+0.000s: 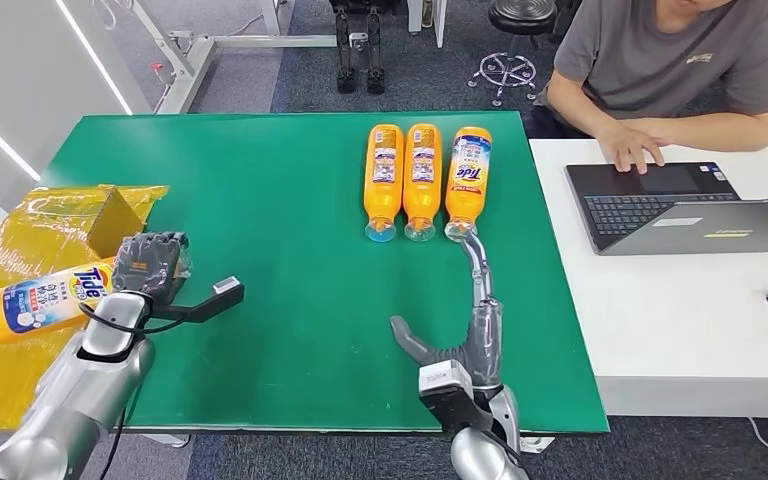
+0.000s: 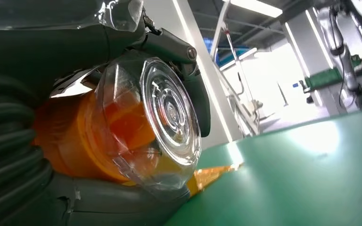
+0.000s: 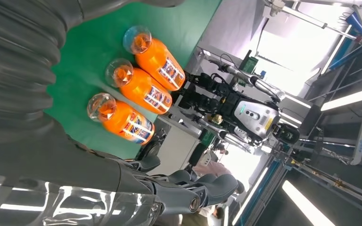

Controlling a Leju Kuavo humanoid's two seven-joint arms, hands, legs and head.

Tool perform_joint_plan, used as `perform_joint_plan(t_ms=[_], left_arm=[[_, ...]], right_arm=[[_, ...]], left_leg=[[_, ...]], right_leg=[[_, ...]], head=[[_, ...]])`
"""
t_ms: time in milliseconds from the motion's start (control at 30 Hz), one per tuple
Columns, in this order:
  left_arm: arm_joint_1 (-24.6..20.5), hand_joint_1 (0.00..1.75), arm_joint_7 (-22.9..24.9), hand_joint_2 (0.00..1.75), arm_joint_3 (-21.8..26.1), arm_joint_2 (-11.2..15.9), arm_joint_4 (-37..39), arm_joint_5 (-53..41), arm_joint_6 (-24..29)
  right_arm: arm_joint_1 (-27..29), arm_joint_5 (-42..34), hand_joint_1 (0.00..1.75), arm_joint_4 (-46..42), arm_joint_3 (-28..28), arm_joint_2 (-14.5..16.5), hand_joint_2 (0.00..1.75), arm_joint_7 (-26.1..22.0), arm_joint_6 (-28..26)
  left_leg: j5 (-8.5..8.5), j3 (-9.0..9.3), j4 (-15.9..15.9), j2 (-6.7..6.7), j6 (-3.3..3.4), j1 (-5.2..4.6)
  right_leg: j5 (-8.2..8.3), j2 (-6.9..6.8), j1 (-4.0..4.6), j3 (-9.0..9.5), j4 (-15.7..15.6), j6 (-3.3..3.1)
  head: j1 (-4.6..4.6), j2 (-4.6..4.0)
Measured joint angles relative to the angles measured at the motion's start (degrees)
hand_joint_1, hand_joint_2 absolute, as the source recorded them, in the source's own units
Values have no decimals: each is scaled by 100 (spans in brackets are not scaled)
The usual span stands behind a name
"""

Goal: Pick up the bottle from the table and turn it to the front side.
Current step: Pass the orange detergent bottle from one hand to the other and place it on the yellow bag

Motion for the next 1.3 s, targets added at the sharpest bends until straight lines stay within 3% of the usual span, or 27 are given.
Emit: perform_joint_plan(t_ms=[167,400,933,967,1033,1067,1100,1167,1300], left_arm=[[-154,175,-122,175,-2,-14,472,-2,-53],[-273,175,-735,175,-3,-31,1002,126,-158],[-285,175,-1290,175,-4,-254,1319,351,-172],[-291,157,-1311,175,-4,-269,1330,368,-173],[-303,92,-1333,175,-4,-285,1355,417,-163],[-306,48,-1334,175,-4,-287,1367,443,-147],[-307,22,-1334,175,-4,-285,1379,467,-127],[-304,0,-1331,175,-4,-268,1403,495,-80],[-297,0,-1314,175,-4,-197,1421,544,4]], right_arm=[[58,32,0,-97,-17,1,175,15,1],[142,211,0,-270,-119,49,175,128,104],[223,303,0,-420,-282,130,175,111,285],[219,256,0,-406,-282,130,175,73,299],[203,120,0,-347,-282,129,175,-40,304],[192,52,0,-304,-282,129,175,-101,302],[180,-9,0,-256,-282,130,175,-152,297],[161,-87,0,-171,-282,130,175,-222,288],[142,-187,0,-48,-281,129,175,-295,280]], left_leg=[[0,0,0,0,0,0],[0,0,0,0,0,0],[0,0,0,-1,0,0],[0,0,0,-1,0,0],[0,-1,0,-1,0,0],[0,-1,0,-1,0,0],[0,-1,0,-1,0,0],[0,-1,-1,-1,0,1],[0,-1,-2,-1,0,1]], right_leg=[[0,0,0,0,0,0],[0,0,0,0,0,-1],[1,-1,0,1,0,-1],[1,-1,0,1,0,-1],[1,-1,0,1,0,-1],[1,-1,0,1,1,-1],[1,-1,0,1,1,-1],[0,-2,0,1,2,-1],[0,-2,0,2,3,-2]], head=[[-1,0],[-1,0],[-1,0],[0,0],[-1,0],[-1,0],[-1,0],[-1,0],[-1,0]])
